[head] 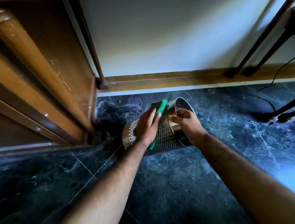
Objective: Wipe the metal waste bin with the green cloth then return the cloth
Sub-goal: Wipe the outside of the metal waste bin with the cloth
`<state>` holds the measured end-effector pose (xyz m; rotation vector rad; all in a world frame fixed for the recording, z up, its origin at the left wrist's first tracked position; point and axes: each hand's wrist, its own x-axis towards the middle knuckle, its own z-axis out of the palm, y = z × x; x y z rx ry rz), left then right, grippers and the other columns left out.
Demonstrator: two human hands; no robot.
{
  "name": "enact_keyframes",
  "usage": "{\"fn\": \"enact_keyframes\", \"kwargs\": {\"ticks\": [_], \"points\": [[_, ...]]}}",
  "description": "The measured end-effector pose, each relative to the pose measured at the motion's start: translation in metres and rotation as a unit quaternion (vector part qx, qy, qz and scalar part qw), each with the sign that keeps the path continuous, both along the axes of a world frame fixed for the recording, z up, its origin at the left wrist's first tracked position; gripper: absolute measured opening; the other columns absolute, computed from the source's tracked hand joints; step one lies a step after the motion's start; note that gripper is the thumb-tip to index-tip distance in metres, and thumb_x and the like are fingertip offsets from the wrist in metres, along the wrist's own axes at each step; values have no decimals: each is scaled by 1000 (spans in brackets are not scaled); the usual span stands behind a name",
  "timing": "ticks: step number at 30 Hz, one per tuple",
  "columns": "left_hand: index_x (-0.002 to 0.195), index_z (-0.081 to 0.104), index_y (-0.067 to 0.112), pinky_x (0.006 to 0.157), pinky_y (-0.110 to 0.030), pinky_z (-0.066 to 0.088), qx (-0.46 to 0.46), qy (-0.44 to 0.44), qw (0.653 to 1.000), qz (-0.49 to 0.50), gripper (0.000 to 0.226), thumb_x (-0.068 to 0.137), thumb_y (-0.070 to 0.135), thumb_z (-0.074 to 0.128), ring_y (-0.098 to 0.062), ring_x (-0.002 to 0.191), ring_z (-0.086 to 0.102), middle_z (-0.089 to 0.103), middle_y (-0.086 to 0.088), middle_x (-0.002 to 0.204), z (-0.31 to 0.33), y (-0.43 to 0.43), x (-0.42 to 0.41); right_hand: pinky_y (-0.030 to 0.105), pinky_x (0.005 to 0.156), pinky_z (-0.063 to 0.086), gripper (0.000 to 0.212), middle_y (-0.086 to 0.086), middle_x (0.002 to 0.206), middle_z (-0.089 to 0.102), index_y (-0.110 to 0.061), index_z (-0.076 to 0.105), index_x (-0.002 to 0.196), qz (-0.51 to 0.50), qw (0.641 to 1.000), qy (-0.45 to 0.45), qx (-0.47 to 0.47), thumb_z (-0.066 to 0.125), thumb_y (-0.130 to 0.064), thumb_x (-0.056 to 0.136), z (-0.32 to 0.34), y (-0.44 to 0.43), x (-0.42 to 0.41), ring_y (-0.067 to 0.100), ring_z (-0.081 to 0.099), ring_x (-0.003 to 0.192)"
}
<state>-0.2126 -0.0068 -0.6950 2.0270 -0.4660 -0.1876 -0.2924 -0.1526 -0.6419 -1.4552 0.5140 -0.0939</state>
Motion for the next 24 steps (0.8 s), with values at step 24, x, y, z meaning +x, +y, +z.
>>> {"fn": "enact_keyframes", "kwargs": {"ticks": [24], "points": [[135, 60, 15, 99, -38, 52, -182, 136, 956, 188, 38, 101, 31, 51, -28, 118, 63, 66, -12, 133, 70, -5, 29, 39, 75, 56, 21, 6, 98, 78, -22, 72, 108, 211, 865, 37, -453, 70, -29, 88, 13, 24, 8, 25, 70, 89]]}}
